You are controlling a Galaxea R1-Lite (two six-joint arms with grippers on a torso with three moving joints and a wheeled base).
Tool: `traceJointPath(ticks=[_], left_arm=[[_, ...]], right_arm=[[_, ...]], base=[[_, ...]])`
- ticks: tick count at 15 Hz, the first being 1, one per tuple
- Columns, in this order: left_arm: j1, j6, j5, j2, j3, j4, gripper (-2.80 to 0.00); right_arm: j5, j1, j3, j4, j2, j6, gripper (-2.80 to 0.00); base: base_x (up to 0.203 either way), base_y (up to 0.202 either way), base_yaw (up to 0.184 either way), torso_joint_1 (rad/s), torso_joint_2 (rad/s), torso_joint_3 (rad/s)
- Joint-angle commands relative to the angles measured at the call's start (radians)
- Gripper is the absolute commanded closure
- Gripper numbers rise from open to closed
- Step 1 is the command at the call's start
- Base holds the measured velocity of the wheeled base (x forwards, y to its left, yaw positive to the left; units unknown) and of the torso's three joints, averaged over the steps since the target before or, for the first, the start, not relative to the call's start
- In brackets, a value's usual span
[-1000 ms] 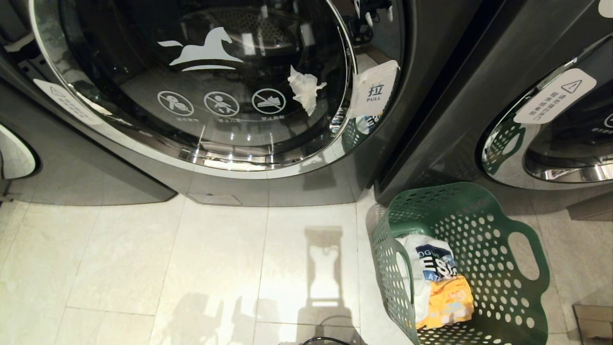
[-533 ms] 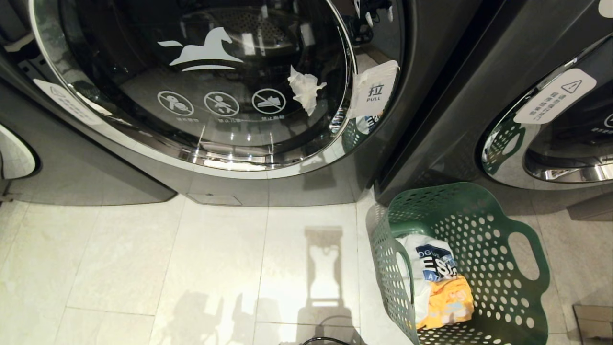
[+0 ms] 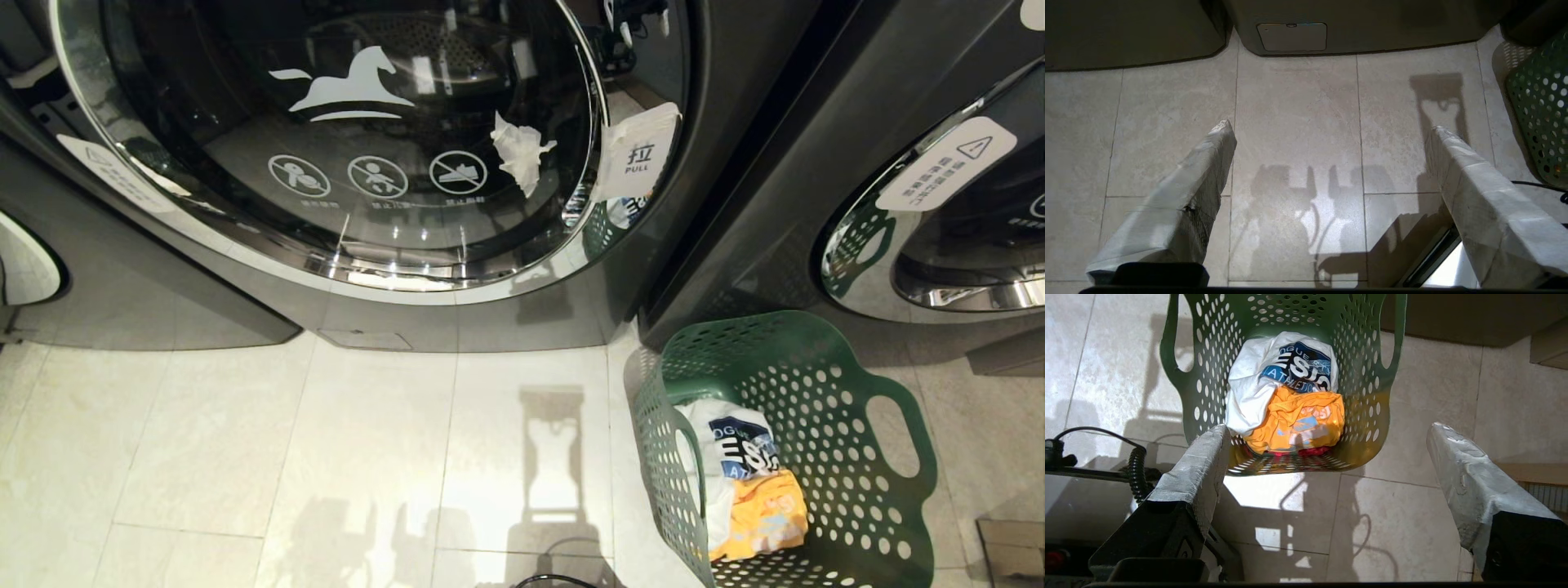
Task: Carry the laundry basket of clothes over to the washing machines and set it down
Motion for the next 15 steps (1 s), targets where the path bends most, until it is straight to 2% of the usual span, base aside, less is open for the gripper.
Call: traceJointPath(ticks=[1,15], left_arm=[[0.0,-0.043,0.006,0.0,0.0,-0.001,-2.8],[-0.001,-0.06,0.008,0.0,0.0,-0.003,-2.8]], right_arm=[[0.002,0.0,0.001,0.002,0.001,-0.001,-2.8],[0.002,0.0,0.005,-0.006,0.001,0.012,-2.8]], base=[[0.0,0.0,0.0,0.0,0.0,0.0],[0.0,0.0,0.0,0.0,0.0,0.0]])
